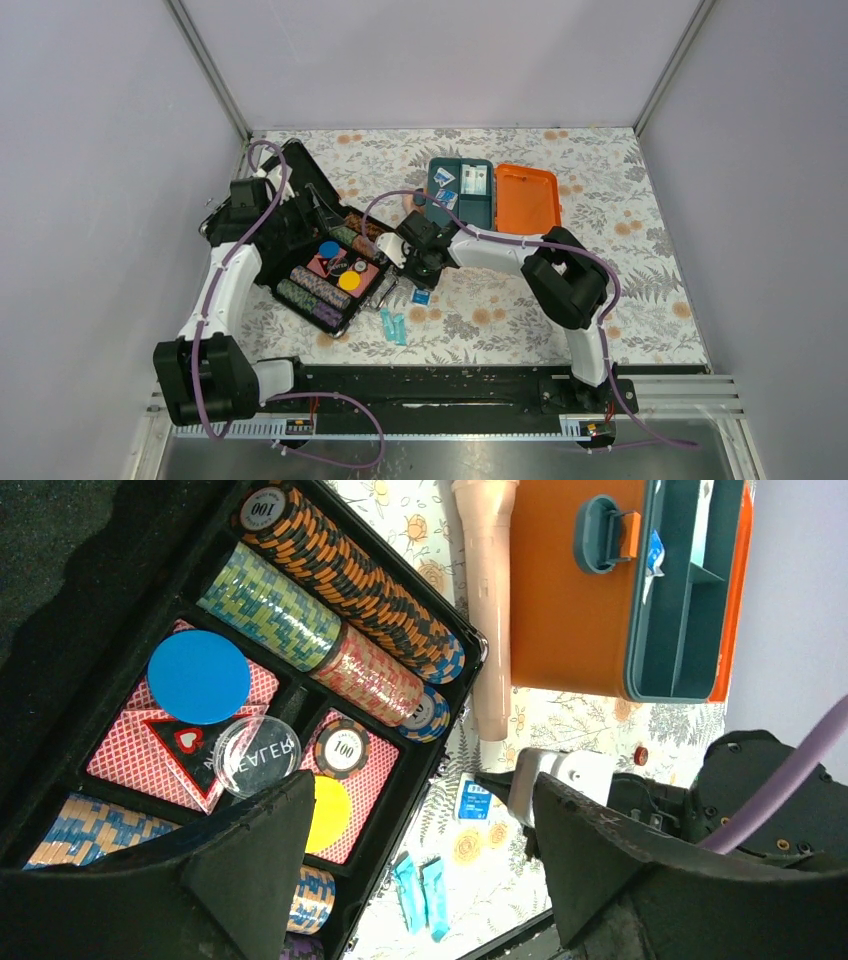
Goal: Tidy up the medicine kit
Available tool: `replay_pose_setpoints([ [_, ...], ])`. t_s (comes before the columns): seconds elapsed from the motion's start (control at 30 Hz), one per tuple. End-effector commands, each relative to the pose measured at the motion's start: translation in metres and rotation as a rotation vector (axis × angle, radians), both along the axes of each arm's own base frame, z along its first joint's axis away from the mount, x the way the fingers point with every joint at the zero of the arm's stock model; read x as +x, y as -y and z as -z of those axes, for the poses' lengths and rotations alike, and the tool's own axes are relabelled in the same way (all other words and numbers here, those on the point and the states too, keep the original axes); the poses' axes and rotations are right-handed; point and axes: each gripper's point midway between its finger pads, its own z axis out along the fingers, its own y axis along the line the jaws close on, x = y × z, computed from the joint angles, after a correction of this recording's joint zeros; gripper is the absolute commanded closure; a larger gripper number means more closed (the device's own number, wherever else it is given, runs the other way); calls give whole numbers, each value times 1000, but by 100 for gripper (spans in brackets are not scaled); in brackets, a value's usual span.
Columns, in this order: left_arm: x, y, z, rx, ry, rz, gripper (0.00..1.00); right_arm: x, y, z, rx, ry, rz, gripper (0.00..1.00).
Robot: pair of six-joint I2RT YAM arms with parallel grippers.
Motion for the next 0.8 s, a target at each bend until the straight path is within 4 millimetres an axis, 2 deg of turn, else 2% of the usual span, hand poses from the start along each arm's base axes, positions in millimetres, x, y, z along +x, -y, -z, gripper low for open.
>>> replay_pose_setpoints([
  [0.0, 20, -1, -22, -30, 65, -2, 21, -21, 10, -19, -6, -49, -8, 100],
  [0.1, 24, -2, -19, -39, 51, -1, 21, -27, 7, -44, 52, -49, -23, 100],
  [0.2, 29, -2, -18, -45, 42, -6, 22, -37, 10, -41, 48, -88, -37, 65],
  [0.3, 32, -2, -19, -49, 43, -5, 22, -42, 14, -25, 8, -107, -45, 49],
  [0.57, 26, -3, -19, -43, 48, -8, 22, -43, 18, 8, -71, -101, -79, 40],
  [0.63, 23, -3, -17, -41, 47, -9, 22, -41, 21, 15, -94, -87, -82, 42],
  [0.77, 22, -3, -17, -41, 52, -12, 22, -37, 30, 33, -151, -44, -110, 51],
])
